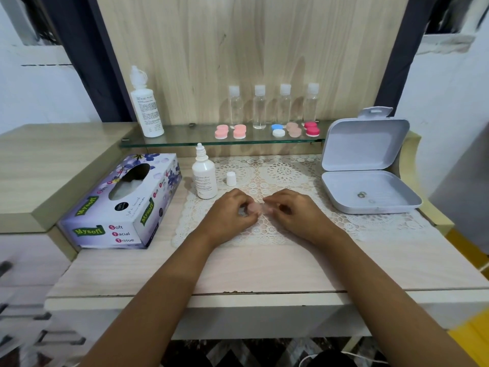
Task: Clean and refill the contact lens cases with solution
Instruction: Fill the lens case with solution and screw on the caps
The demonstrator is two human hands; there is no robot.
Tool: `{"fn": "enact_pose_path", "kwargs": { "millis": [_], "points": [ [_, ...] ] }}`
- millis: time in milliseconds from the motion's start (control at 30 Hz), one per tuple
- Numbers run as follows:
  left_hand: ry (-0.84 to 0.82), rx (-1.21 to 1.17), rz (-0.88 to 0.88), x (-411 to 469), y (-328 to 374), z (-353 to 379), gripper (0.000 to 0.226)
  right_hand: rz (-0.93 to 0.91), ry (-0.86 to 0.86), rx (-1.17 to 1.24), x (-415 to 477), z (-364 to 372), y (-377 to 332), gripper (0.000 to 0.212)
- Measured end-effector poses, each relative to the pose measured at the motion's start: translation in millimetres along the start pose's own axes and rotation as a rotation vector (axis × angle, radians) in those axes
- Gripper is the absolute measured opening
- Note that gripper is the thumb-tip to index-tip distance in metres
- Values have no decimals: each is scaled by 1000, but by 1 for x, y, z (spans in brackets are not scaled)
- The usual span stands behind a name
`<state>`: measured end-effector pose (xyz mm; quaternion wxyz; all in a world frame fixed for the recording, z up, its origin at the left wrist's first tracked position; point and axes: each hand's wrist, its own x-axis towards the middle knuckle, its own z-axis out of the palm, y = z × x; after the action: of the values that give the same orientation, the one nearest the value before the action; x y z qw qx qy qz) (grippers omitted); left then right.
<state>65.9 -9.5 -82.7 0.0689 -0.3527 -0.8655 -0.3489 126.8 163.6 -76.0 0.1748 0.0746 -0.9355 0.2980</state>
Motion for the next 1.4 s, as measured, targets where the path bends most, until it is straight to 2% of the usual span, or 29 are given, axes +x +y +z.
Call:
{"fn": "enact_pose_path", "kwargs": {
  "millis": [100, 233, 400, 533, 767, 900, 1067, 1400],
  "points": [
    [-6, -8, -5, 0, 0, 0, 20, 73, 23, 33, 0, 2, 0, 32],
    [-3, -6, -2, 0, 1, 0, 20, 67, 16, 57, -1, 4, -1, 41],
    [-1, 3, -5, -1, 1, 0, 20, 18, -17, 0, -2, 2, 2, 32],
    [3, 3, -11, 0, 0, 0, 21, 73, 2, 27, 0, 3, 1, 24],
    [0, 12, 0, 0, 1, 0, 20, 57, -6, 57, -2, 4, 0, 45],
    [1, 15, -1, 0, 1, 0, 21, -7, -11, 17, -2, 4, 2, 33],
    [1, 18, -7, 0, 0, 0, 23, 48, -8, -4, 1, 4, 3, 26],
    [-4, 13, -6, 0, 0, 0, 22, 36, -39, -7, -1, 2, 2, 34]
  ]
}}
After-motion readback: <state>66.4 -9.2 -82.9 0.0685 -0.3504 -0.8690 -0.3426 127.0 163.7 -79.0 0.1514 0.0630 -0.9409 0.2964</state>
